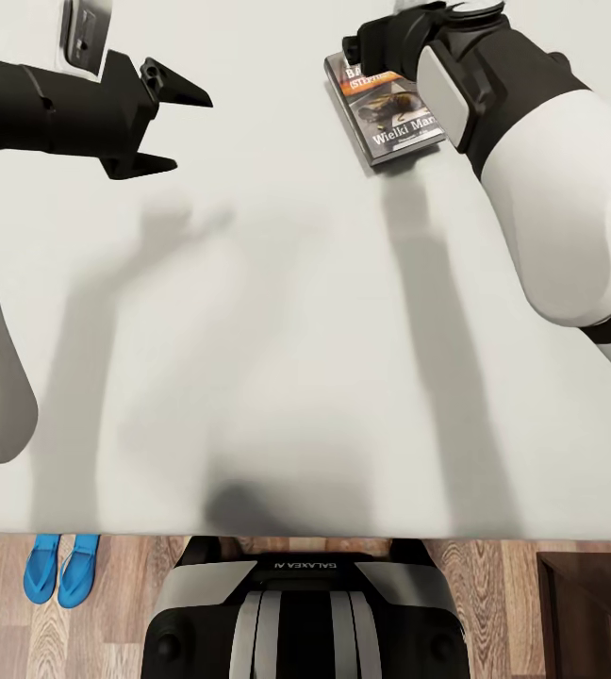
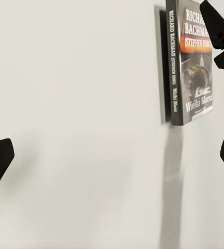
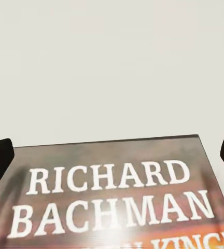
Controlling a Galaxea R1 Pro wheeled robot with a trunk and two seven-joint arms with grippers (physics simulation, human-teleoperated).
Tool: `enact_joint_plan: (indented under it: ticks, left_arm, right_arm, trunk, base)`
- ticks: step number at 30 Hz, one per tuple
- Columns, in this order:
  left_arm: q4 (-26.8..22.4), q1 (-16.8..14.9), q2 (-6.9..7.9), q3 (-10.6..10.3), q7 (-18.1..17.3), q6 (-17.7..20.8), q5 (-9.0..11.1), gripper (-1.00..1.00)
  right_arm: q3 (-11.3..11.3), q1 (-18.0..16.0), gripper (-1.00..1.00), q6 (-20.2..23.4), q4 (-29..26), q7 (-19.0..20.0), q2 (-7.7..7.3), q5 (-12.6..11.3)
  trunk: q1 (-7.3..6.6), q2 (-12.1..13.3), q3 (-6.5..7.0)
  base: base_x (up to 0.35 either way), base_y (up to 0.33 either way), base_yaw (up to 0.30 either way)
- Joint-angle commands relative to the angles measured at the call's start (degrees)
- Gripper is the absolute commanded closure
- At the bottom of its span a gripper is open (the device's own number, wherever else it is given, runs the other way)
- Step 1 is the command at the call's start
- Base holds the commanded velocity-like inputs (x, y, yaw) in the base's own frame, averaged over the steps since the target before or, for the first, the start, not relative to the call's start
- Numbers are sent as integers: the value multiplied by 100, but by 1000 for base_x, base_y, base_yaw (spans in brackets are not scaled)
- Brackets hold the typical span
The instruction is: In the bedroom, move the book from the bed onto either nightstand, and place the two sandals side by side next to the bed.
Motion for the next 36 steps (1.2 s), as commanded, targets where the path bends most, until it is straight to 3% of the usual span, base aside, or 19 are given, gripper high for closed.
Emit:
enact_joint_plan:
  ticks: [1,36]
  left_arm:
    - [-3,-2,2,-1,57,24,48,-100]
    - [-5,16,4,-10,57,33,48,-100]
  right_arm:
    - [11,-1,-100,33,7,16,-1,59]
    - [-16,-26,-100,275,446,-47,-9,27]
  trunk:
    - [0,-1,-2]
    - [0,-1,-2]
  base:
    - [0,0,0]
    - [0,0,0]
